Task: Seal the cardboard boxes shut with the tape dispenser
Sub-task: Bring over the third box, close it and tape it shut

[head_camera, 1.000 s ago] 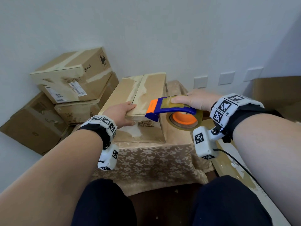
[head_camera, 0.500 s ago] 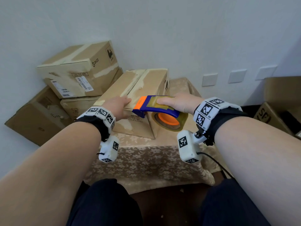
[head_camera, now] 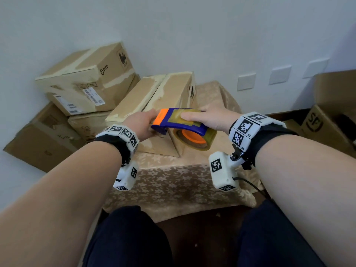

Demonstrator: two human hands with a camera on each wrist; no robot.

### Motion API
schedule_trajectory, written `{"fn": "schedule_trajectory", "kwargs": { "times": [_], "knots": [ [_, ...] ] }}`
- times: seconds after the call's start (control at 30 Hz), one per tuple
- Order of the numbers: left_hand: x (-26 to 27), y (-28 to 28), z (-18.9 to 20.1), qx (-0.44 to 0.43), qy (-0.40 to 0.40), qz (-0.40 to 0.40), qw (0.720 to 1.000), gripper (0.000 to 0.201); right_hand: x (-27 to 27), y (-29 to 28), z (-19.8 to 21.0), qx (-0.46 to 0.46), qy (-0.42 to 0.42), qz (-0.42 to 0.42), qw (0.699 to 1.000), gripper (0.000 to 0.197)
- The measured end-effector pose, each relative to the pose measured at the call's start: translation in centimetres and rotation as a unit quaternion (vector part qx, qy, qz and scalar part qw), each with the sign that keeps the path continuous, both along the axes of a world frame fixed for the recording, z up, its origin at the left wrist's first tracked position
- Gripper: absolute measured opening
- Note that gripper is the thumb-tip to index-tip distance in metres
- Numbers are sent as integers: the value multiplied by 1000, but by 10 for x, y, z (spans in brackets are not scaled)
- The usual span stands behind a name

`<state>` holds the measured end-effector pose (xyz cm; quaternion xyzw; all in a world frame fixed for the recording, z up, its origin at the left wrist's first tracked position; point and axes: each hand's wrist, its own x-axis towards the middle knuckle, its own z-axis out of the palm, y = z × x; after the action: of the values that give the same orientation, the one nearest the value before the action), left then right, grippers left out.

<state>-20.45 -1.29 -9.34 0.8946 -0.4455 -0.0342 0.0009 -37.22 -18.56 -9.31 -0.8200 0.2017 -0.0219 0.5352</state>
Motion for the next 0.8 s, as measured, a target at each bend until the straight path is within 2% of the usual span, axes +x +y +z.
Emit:
{"fn": "schedule_trajectory", "kwargs": {
  "times": [0.17, 0.33, 0.5, 0.8],
  "knots": [
    [-1, -1, -1, 11, -7, -6, 1000, 64, -15, -8, 6, 17, -25, 7, 1000, 35],
    [-2, -4, -2, 53, -37, 19, 998, 79, -34, -25, 9, 25, -25, 11, 999, 39],
    [-3, -4, -3, 58, -39, 23, 997, 82, -45, -38, 1, -5, -1, 12, 1000, 30],
    [-6, -4, -2, 61, -37, 25, 997, 83, -50, -46, -4, -35, 25, 22, 999, 36]
  ]
}}
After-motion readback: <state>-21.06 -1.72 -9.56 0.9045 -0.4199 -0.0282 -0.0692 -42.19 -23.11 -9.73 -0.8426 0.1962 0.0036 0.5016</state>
